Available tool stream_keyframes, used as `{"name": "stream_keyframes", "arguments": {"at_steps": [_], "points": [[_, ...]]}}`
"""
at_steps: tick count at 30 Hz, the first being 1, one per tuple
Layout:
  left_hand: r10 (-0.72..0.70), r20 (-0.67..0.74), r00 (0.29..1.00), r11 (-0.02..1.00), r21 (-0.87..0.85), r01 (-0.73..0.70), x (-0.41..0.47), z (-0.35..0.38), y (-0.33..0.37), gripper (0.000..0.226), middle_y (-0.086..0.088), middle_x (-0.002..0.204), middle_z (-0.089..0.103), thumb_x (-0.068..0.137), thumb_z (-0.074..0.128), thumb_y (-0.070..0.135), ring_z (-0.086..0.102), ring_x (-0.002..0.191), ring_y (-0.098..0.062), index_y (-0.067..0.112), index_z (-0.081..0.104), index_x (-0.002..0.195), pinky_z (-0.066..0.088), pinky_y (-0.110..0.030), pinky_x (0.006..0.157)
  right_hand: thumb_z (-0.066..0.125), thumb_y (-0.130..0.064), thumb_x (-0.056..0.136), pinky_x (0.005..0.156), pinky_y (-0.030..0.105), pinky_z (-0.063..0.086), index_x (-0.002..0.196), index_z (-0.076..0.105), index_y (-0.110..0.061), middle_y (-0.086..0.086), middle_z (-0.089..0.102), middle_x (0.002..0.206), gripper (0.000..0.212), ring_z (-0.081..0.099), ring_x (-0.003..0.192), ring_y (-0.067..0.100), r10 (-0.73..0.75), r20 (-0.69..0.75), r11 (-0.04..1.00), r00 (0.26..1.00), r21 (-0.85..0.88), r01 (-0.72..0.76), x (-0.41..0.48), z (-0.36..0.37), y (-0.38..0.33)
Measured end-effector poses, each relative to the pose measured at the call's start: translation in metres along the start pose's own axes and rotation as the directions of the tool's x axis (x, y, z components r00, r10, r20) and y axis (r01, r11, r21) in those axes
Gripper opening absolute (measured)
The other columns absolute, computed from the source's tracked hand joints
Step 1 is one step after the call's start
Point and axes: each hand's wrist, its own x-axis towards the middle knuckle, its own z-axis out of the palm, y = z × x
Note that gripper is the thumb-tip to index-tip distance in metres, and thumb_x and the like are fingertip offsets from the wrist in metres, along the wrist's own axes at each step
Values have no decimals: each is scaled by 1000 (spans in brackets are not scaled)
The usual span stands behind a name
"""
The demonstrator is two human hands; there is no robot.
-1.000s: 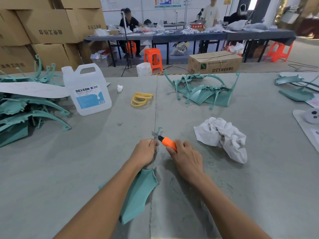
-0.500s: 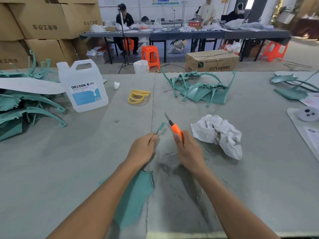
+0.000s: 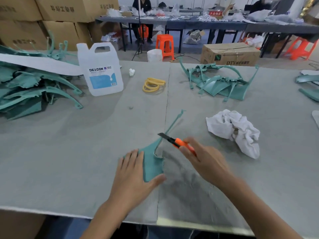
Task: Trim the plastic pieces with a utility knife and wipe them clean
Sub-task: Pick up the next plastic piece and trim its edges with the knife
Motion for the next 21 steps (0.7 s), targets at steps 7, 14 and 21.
{"name": "stream_keyframes", "arguments": {"at_steps": [7, 14, 21], "points": [[28, -150, 988, 970, -233, -63, 4, 7, -10, 90, -2, 157, 33, 76, 57, 81, 21, 147, -20, 15, 43, 135, 21, -40, 122, 30, -63, 102, 58, 38, 40, 115, 43, -35, -8, 58, 81, 34, 61, 72, 24, -86, 253, 964, 964, -223, 145, 3, 1, -12], [49, -190, 981, 969, -230, -93, 7, 17, -16, 81, 1, 159, 31, 72, 52, 86, 15, 149, -15, 22, 46, 123, 15, -34, 124, 25, -70, 98, 56, 36, 36, 115, 44, -37, -10, 49, 70, 42, 53, 65, 20, -102, 296, 957, 950, -230, 175, 10, -5, -9], [60, -203, 977, 973, -205, -103, 9, 21, -19, 81, 0, 159, 32, 72, 43, 90, 16, 151, -16, 24, 45, 119, 5, -32, 125, 26, -66, 100, 55, 36, 37, 120, 44, -37, -8, 54, 74, 40, 59, 67, 20, -124, 279, 933, 952, -294, 207, 12, 2, -13]]}}
